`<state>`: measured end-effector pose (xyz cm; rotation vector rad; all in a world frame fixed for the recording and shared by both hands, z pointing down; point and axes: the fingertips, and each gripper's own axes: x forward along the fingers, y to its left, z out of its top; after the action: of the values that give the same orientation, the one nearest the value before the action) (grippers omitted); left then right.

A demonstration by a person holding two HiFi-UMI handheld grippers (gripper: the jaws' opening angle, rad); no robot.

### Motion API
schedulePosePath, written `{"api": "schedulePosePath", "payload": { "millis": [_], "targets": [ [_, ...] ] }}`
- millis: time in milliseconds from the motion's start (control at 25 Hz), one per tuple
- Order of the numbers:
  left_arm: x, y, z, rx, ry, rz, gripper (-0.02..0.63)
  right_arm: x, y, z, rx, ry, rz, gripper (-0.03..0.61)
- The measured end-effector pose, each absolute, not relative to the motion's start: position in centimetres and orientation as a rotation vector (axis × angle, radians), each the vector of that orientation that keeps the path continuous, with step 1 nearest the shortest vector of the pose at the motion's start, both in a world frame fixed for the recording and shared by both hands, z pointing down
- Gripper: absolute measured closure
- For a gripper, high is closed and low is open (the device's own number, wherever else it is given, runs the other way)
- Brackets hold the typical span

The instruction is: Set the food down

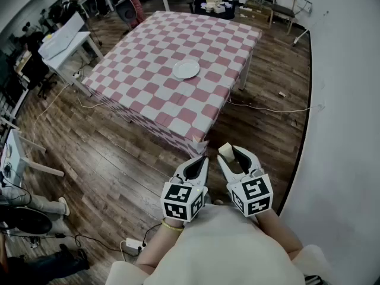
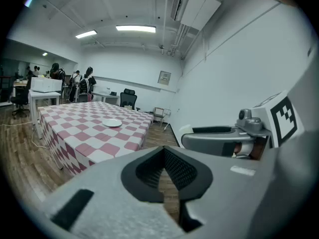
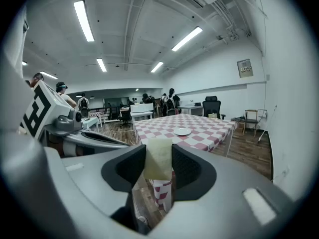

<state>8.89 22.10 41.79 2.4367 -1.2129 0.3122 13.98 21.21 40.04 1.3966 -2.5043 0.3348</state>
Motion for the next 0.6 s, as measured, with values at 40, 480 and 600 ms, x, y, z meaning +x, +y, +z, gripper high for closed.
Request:
{"api": "schedulePosePath", "payload": {
  "millis": [40, 480, 600],
  "targets": [
    [8.89, 22.12, 41.78, 2.437, -1.213, 0.313, 0.614, 13.96, 21.23, 40.07, 1.395, -2.504, 0.335, 0.408],
    [9.18, 22.73, 41.72, 2.445, -1.207, 0.313, 0.614, 13.99, 21.94, 40.12, 1.386, -2.503, 0.331, 0.408],
    [9.2, 22.92, 41.58, 2.447, -1.207, 0.31, 0.614, 13.97, 22.12, 40.0, 1.391, -2.517, 0.354, 0.408]
  ]
}}
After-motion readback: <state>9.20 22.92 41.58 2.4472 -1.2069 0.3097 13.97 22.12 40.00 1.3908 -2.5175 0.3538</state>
